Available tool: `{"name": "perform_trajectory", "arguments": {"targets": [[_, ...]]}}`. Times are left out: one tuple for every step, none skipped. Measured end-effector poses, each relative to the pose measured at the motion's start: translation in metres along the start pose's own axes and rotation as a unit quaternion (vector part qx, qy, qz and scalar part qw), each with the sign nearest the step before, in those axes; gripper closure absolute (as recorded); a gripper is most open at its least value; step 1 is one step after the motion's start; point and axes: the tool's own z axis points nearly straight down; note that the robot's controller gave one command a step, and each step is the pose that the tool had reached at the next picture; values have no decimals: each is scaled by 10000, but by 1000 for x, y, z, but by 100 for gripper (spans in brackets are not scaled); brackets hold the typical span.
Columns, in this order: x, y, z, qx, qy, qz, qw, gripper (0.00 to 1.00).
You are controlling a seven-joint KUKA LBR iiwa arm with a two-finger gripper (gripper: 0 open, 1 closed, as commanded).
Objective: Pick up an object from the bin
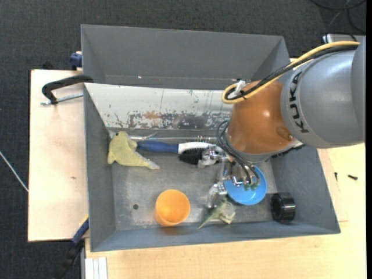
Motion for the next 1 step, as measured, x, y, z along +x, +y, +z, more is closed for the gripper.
{"name": "perform_trajectory", "arguments": {"targets": [[-66, -38, 5, -22, 201, -553, 9983, 0]]}}
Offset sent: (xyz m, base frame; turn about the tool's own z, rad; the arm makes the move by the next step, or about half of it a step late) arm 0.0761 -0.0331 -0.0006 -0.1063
